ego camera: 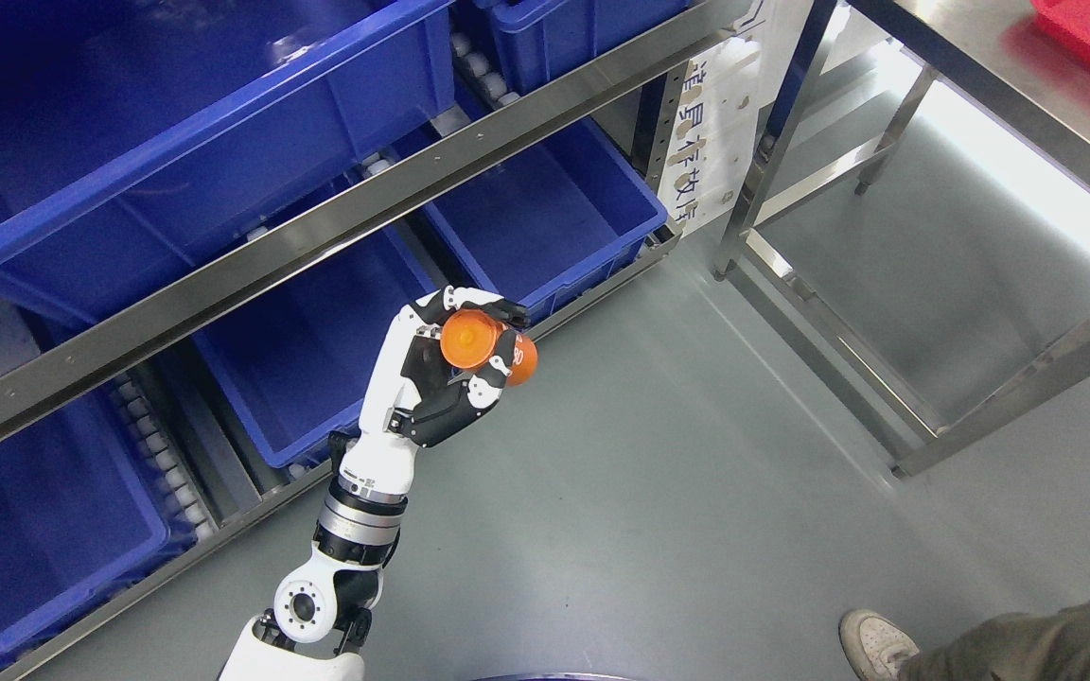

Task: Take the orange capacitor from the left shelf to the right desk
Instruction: 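Hold the capacitor in the left hand while turning toward the steel table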

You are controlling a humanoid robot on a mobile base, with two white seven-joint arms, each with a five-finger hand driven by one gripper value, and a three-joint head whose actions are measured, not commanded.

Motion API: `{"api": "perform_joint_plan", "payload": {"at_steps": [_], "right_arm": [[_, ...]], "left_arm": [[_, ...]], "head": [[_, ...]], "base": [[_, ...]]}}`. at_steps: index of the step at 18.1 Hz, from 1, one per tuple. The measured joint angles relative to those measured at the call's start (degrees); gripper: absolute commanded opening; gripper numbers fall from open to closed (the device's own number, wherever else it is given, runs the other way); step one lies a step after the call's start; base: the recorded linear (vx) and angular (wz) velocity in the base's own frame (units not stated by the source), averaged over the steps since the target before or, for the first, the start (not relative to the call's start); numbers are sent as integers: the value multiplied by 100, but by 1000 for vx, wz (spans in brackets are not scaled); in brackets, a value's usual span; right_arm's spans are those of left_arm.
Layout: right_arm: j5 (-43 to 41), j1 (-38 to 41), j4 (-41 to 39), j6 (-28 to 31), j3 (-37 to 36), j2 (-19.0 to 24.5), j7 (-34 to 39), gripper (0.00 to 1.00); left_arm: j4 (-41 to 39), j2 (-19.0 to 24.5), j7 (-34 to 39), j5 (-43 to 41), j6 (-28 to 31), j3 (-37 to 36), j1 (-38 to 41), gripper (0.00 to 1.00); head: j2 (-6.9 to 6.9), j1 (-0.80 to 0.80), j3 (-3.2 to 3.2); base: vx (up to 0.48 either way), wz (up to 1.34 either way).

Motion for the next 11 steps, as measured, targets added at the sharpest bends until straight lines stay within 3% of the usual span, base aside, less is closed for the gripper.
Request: {"api": "perform_joint_plan", "payload": {"at_steps": [11], "right_arm": [[0, 3, 0, 5, 0, -1, 0, 100]], "left_arm": [[4, -1, -84, 1, 29, -139, 6, 2]], "head": [[0, 0, 0]], "base": [[191, -312]]}}
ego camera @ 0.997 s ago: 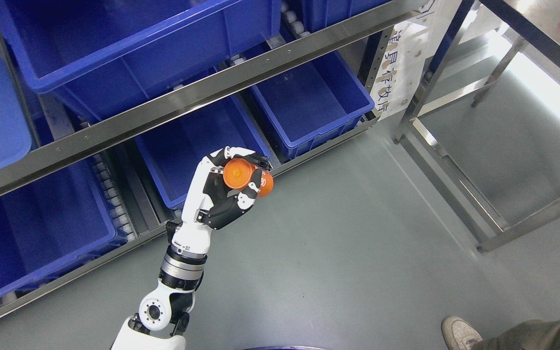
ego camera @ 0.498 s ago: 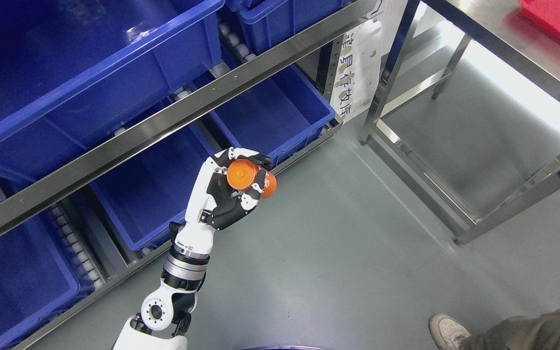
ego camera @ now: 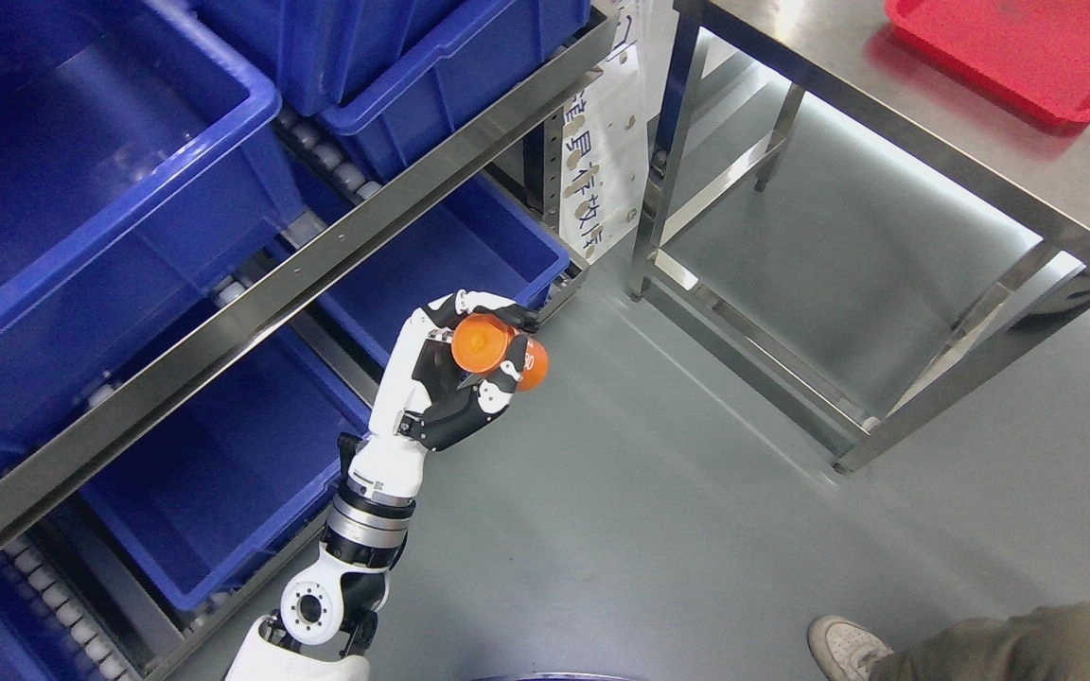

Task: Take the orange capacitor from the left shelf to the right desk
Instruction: 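Hold the capacitor in the left hand while turning toward the steel table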

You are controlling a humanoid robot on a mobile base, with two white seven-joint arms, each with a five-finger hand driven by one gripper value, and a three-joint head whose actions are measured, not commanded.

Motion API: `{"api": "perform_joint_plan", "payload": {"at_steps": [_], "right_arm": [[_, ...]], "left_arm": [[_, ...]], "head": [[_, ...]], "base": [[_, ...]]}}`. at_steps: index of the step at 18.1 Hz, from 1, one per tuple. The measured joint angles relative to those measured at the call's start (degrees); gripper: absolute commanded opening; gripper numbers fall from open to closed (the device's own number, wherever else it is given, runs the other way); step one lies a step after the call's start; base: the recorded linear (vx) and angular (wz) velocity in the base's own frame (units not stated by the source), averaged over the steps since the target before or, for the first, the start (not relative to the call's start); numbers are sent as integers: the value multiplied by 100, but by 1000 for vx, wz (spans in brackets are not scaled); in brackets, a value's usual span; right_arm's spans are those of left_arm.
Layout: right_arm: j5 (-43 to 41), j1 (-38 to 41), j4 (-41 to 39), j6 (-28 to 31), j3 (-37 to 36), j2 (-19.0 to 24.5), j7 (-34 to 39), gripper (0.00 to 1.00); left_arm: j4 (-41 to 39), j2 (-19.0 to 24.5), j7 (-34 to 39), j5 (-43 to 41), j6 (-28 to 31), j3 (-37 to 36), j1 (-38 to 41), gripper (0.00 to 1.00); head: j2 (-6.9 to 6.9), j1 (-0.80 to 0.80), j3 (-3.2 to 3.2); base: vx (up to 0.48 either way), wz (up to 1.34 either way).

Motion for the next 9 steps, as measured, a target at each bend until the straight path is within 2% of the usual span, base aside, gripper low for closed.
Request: {"api": "perform_joint_plan", "payload": {"at_steps": [9], "right_arm": [[0, 0, 0, 2, 0, 0, 0, 100]], "left_arm": [[-3, 0, -187, 0, 13, -273, 15, 2]], "head": [[0, 0, 0]], "base": [[149, -254]]}}
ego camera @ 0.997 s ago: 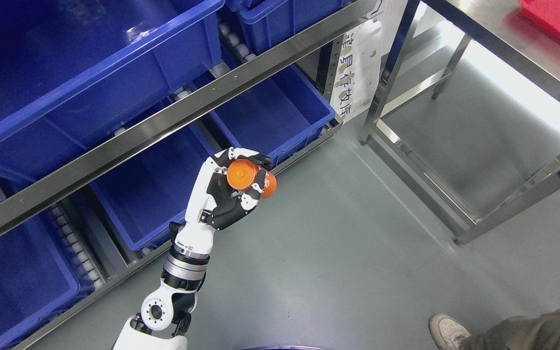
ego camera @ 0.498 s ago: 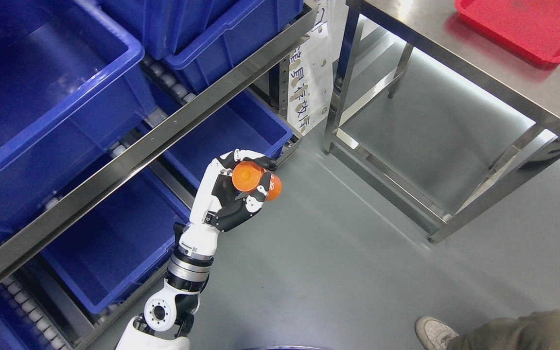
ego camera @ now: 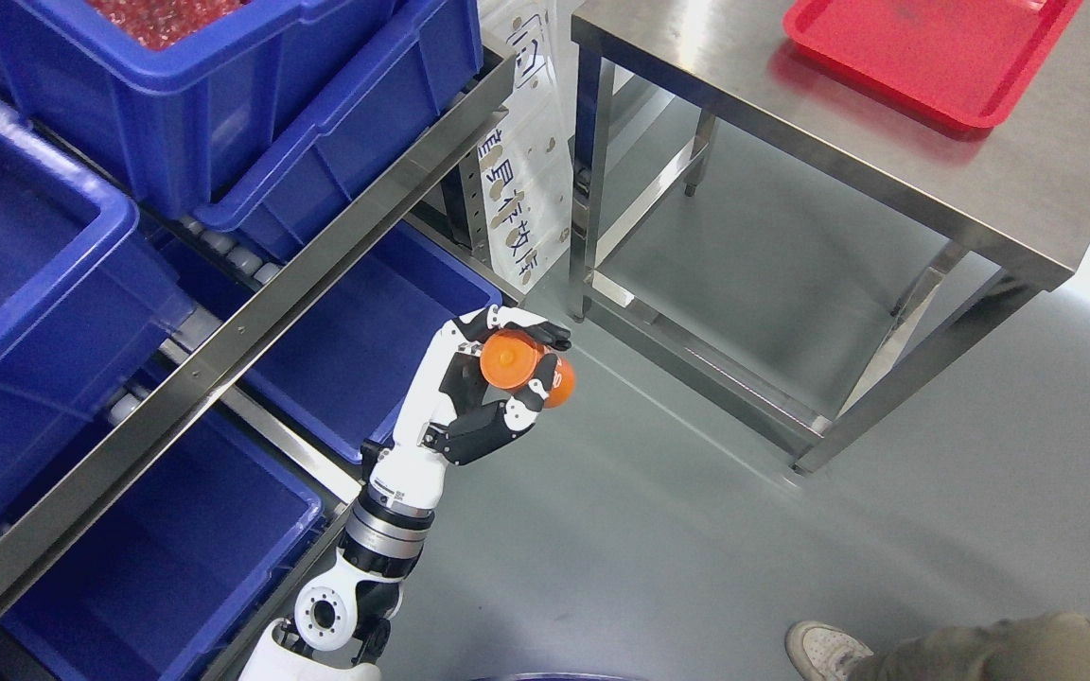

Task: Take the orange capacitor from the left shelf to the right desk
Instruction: 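Hold the capacitor in the left hand while turning toward the steel table, then extend the left hand over the red tray on the table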

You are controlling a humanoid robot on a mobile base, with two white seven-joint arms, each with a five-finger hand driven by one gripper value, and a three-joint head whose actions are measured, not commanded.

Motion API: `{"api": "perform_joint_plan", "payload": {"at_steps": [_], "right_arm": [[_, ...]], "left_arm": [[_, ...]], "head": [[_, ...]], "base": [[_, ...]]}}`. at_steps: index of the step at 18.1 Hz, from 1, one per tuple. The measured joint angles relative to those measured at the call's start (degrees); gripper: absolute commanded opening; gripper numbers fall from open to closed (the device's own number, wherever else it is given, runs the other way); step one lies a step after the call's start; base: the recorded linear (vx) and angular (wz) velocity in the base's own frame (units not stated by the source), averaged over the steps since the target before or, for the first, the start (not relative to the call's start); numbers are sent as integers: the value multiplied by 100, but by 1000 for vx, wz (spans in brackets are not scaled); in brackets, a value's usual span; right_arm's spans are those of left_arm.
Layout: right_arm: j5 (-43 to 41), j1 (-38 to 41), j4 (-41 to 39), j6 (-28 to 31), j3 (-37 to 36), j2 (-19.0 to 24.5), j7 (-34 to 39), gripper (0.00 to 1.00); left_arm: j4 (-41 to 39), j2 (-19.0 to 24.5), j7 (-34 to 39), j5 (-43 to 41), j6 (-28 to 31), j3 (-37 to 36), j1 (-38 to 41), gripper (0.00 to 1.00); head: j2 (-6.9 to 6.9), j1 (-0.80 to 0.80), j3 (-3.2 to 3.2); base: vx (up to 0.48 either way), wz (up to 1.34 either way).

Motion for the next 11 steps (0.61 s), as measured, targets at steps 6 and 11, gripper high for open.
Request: {"api": "perform_joint_plan", "payload": {"at_steps": [6, 11], "right_arm": [[0, -7, 0, 31, 0, 2, 0, 100], [0, -8, -1, 4, 0, 3, 0, 100]], "left_arm": [[-11, 0, -148, 0, -434, -437, -231, 2], [-15, 0, -161, 14, -414, -840, -648, 2]], "head": [[0, 0, 0], [0, 0, 0]], "base": [[119, -193], [134, -159]]}}
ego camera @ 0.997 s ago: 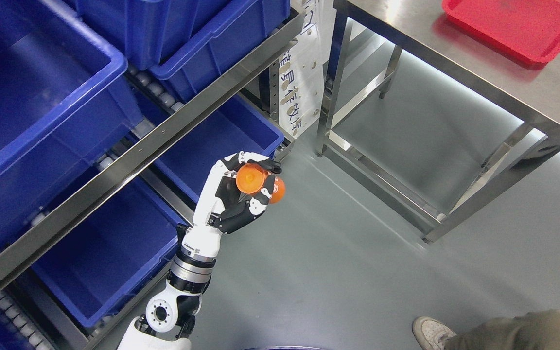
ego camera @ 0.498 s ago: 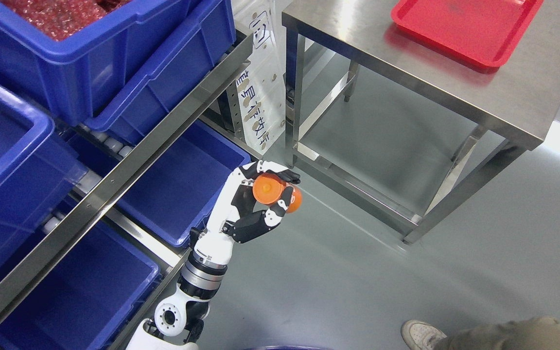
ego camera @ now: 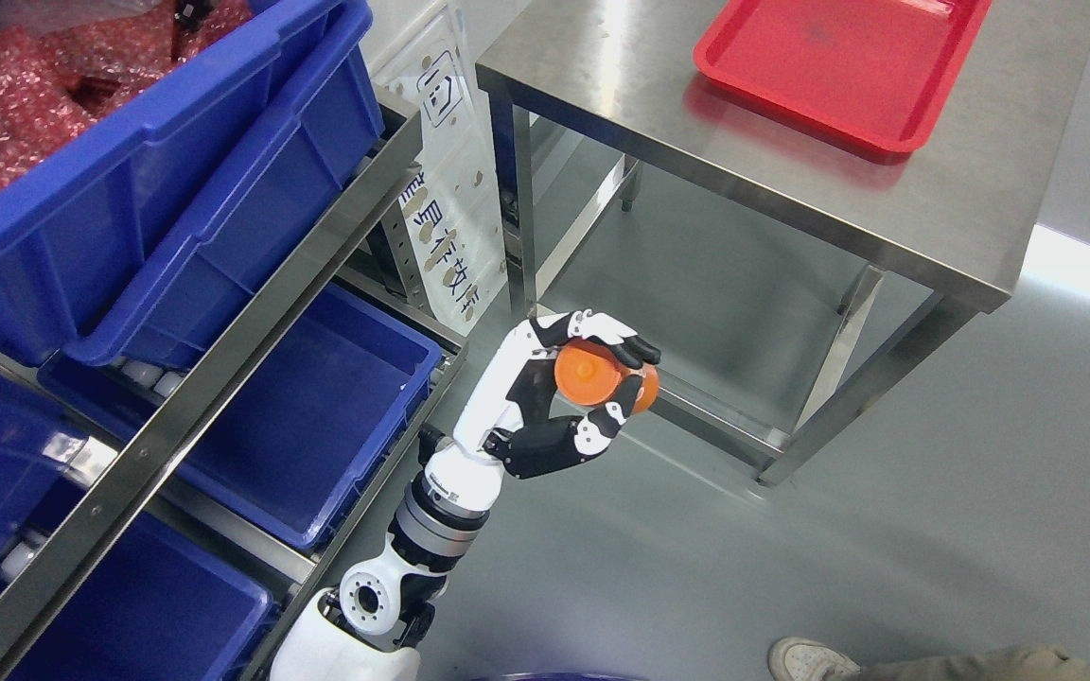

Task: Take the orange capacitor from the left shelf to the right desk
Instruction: 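Extend the left hand over the red tray on the table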

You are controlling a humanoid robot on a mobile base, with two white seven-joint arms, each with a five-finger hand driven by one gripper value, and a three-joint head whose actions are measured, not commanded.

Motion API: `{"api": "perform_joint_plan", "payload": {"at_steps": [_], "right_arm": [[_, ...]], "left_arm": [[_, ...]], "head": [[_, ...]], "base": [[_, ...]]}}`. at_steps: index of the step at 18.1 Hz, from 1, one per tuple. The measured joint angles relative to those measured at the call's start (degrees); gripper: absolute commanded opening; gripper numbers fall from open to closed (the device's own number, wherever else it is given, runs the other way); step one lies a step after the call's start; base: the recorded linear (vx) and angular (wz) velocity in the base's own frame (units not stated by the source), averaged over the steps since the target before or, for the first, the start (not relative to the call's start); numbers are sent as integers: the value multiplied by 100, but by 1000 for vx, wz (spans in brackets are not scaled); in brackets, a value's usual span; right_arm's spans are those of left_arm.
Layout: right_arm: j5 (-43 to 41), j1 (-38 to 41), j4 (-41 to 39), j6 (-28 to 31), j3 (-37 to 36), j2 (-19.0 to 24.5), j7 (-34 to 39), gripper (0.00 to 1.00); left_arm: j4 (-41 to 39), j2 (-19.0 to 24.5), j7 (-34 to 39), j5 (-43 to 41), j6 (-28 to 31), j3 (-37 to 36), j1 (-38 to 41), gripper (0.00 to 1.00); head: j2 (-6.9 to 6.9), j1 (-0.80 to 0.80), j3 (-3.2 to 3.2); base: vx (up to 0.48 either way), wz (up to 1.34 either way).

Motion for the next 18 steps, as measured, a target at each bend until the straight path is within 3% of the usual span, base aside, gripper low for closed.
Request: {"api": "perform_joint_plan", "payload": {"at_steps": [12, 18], "right_arm": [[0, 5, 0, -12, 0, 0, 0, 100], [0, 4, 0, -33, 0, 1, 0, 100]], "left_arm": [[73, 0, 319, 788, 1898, -843, -1611, 3], [312, 0, 503, 1135, 2302, -1079, -2508, 3]], "head": [[0, 0, 0], [0, 0, 0]], "base": [[167, -188], [171, -209]]}}
